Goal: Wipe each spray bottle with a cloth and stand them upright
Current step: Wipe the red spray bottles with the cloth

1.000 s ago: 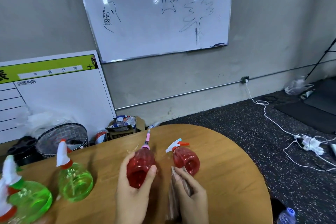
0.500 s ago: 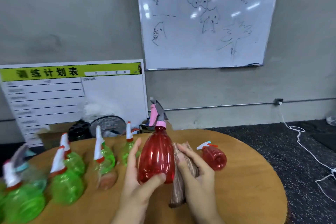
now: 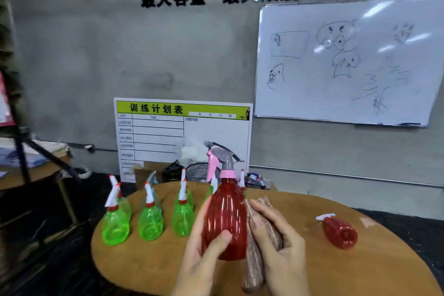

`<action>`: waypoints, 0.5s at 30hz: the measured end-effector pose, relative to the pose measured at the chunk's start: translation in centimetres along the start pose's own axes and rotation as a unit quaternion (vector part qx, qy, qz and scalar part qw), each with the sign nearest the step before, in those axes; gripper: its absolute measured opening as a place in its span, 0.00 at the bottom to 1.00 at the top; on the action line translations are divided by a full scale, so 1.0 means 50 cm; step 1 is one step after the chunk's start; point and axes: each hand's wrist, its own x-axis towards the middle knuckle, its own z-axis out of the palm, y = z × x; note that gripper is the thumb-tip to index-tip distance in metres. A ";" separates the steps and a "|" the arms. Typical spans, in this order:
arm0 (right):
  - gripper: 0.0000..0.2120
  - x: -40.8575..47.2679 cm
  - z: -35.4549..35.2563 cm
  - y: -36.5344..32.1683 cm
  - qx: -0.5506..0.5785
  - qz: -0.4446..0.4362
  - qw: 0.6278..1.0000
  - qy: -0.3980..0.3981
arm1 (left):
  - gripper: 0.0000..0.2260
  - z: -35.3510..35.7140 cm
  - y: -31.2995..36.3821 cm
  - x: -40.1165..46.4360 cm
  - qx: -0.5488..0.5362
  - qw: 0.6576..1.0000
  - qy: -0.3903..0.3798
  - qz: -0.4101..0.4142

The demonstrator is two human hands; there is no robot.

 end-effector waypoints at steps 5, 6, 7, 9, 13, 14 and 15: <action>0.12 0.019 0.033 -0.016 -0.071 -0.045 0.996 -0.039 | 0.31 0.003 0.075 -0.003 -0.031 0.999 0.037 0.019; 0.12 0.035 0.046 -0.040 -0.049 -0.047 0.997 -0.045 | 0.28 0.010 0.093 0.007 -0.033 0.998 0.039 0.031; 0.12 0.055 0.056 -0.067 -0.043 -0.056 0.996 -0.055 | 0.28 0.019 0.113 0.019 -0.035 0.998 0.037 0.043; 0.12 0.096 0.062 -0.099 -0.054 -0.062 0.995 -0.058 | 0.27 0.037 0.148 0.043 -0.039 0.997 0.041 0.059; 0.11 0.181 0.069 -0.174 -0.092 -0.136 0.985 -0.058 | 0.25 0.062 0.192 0.072 -0.020 0.994 0.037 0.097; 0.10 0.200 0.069 -0.191 -0.107 -0.148 0.982 -0.056 | 0.24 0.067 0.196 0.073 -0.018 0.994 0.036 0.103; 0.10 0.217 0.067 -0.203 -0.132 -0.161 0.977 -0.056 | 0.24 0.075 0.200 0.072 -0.015 0.994 0.033 0.107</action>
